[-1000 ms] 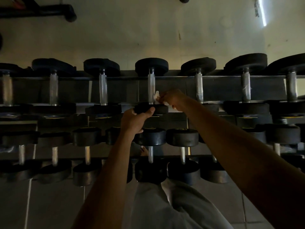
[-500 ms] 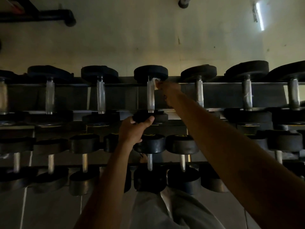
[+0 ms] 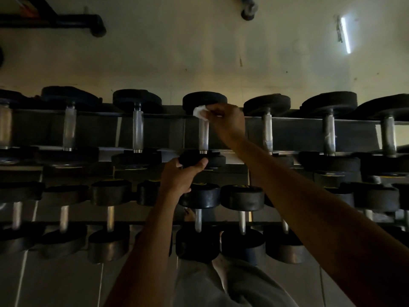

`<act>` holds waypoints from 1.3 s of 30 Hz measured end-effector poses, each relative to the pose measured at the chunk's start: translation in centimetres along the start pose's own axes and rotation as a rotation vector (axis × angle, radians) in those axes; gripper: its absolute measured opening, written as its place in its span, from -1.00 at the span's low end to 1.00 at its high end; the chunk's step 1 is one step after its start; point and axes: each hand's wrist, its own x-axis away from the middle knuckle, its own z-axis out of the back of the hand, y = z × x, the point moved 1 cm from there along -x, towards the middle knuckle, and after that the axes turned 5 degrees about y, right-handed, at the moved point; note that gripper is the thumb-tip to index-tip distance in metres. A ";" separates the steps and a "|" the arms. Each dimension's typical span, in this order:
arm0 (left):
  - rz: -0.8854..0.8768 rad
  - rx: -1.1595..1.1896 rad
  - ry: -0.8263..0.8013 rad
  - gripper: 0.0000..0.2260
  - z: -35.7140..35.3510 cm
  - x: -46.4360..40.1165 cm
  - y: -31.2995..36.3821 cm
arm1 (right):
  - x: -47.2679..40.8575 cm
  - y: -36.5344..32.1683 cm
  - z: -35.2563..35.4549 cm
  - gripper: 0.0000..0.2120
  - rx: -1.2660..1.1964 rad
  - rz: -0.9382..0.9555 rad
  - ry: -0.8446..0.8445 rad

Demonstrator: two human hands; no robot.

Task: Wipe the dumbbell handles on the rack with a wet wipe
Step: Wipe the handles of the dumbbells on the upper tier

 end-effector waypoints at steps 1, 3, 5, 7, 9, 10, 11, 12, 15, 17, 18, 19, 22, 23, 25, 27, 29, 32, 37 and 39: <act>-0.005 0.002 0.002 -0.35 0.0 0.1 0.0 | 0.0 -0.2 -0.2 -0.79 0.084 0.124 0.002; -0.018 -0.004 -0.001 -0.39 0.0 0.3 0.1 | -0.5 -0.9 -0.6 -0.78 0.321 0.274 -0.046; -0.020 0.005 -0.014 -0.43 0.1 0.5 0.1 | -1.2 -1.4 -0.8 -0.74 0.615 0.347 -0.145; -0.018 0.014 -0.016 -0.42 0.2 0.5 0.1 | -1.7 -2.1 -0.8 -0.71 0.795 0.405 -0.212; -0.012 0.019 -0.012 -0.39 0.3 0.6 0.1 | -1.9 -2.4 -1.1 -0.71 0.868 0.458 -0.250; -0.014 0.019 -0.008 -0.38 0.3 0.6 0.0 | -2.0 -2.5 -1.2 -0.71 0.889 0.478 -0.264; -0.022 0.020 -0.005 -0.37 0.3 0.7 -0.1 | -2.0 -2.8 -1.3 -0.71 0.913 0.487 -0.279; -0.031 0.020 0.000 -0.36 0.3 0.7 -0.1 | -2.0 -3.1 -1.3 -0.72 0.925 0.494 -0.289; -0.040 0.022 0.006 -0.34 0.2 0.8 -0.1 | -2.3 -3.9 -0.9 -0.70 0.974 0.539 -0.323; -0.038 0.016 0.010 -0.32 0.3 0.8 -0.1 | -2.4 -4.3 -0.8 -0.73 1.010 0.603 -0.362; -0.041 0.010 0.009 -0.32 0.2 0.9 -0.1 | -2.5 -4.3 -0.8 -0.75 1.028 0.624 -0.395; -0.047 0.002 0.011 -0.34 0.1 0.9 -0.1 | -2.7 -4.4 -1.1 -0.75 1.061 0.640 -0.440; -0.054 -0.004 0.022 -0.35 -0.1 1.0 -0.2 | -3.6 -4.5 -2.0 -0.71 1.153 0.693 -0.582; -0.054 -0.002 0.024 -0.35 -0.1 1.0 -0.2 | -3.7 -4.9 -2.1 -0.70 1.185 0.715 -0.631; -0.054 -0.005 0.022 -0.35 0.0 1.0 -0.2 | -3.6 -6.0 -1.9 -0.71 1.247 0.756 -0.710; -0.054 0.001 0.014 -0.35 0.1 0.9 -0.3 | -3.6 -6.6 -1.8 -0.72 1.298 0.785 -0.763; -0.048 0.010 0.011 -0.35 0.2 0.9 -0.3 | -3.4 -6.9 -1.8 -0.70 1.333 0.805 -0.837; -0.042 0.008 0.007 -0.35 0.3 0.7 -0.3 | -3.1 -7.3 -1.7 -0.66 1.302 0.759 -0.946; -0.052 0.002 0.018 -0.33 0.4 0.4 -0.4 | -2.8 -7.2 -1.6 -0.67 1.198 0.666 -1.008; -0.057 -0.004 0.024 -0.34 0.3 0.4 -0.4 | -2.4 -7.0 -1.8 -0.68 1.171 0.647 -1.039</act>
